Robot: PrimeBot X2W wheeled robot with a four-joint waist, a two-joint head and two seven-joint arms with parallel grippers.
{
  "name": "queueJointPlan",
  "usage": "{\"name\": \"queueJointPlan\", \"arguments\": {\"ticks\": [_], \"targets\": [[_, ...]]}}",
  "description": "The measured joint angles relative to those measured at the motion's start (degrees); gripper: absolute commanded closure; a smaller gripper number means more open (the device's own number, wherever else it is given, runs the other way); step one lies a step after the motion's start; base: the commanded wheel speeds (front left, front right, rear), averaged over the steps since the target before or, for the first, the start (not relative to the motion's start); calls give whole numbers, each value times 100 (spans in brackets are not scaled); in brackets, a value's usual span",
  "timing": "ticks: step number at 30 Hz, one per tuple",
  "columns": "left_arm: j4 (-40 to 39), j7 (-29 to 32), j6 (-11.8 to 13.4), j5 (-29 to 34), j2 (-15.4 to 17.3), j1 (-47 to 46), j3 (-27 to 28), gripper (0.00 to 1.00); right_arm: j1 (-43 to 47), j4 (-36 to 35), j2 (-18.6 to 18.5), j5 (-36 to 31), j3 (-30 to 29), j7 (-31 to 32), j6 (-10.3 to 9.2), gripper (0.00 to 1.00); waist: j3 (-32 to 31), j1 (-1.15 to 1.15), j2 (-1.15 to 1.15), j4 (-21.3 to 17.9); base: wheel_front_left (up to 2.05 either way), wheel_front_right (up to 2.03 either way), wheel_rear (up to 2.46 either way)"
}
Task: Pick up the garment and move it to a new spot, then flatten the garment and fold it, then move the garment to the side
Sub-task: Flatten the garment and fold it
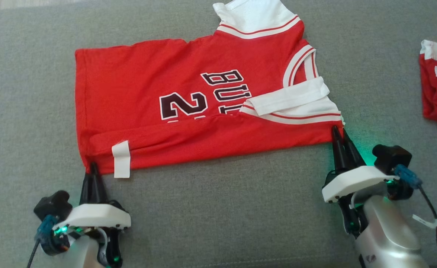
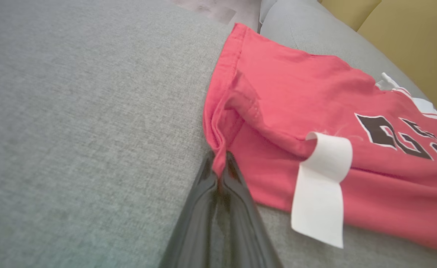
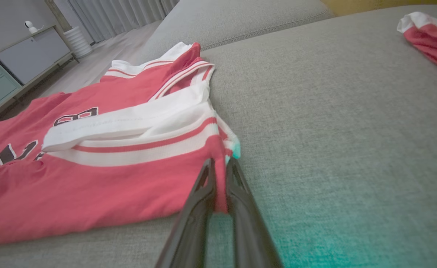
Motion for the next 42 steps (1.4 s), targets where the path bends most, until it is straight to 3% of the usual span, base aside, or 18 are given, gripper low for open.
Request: {"name": "queueJointPlan", "arguments": {"ticks": [8, 16, 23, 31, 32, 33, 34, 42], "targets": [[-565, 59, -96, -99, -55, -59, 241, 100, -134, 32, 0, 350, -75, 26, 0, 100, -186, 0, 0, 82, 0, 0, 0], [-695, 59, -188, 334, -78, -628, 731, 100, -1273, 578, -5, 754, 3, 199, 0, 100, -758, 0, 0, 105, 0, 0, 0], [-242, 60, -204, 102, -78, 438, 601, 100, -401, 884, 1, 1162, 174, 320, 0, 100, -1171, -1, 0, 12, 0, 0, 0], [-145, 62, 30, -326, -74, 1293, 178, 100, 650, 860, 1, 1339, 183, 319, 0, 100, -1216, -1, 0, -42, 0, 0, 0], [-188, 62, 33, -361, -73, 1351, 162, 68, 718, 792, 0, 1362, 216, 320, 0, 70, -1195, -1, 0, -44, 0, 0, 0], [-232, 62, 57, -376, -70, 1378, 140, 28, 757, 724, 0, 1370, 231, 319, 0, 0, -1171, -1, 0, -45, 0, 0, 0], [-280, 62, 85, -372, -67, 1382, 123, 0, 773, 637, -12, 1366, 274, 319, 0, 0, -1145, -1, 0, -46, 0, 0, 0], [-612, 60, 65, 471, -7, 690, 115, 0, 511, 76, -172, 1082, 335, 291, 0, 0, -808, 0, 0, -12, 0, 0, 0]]}}
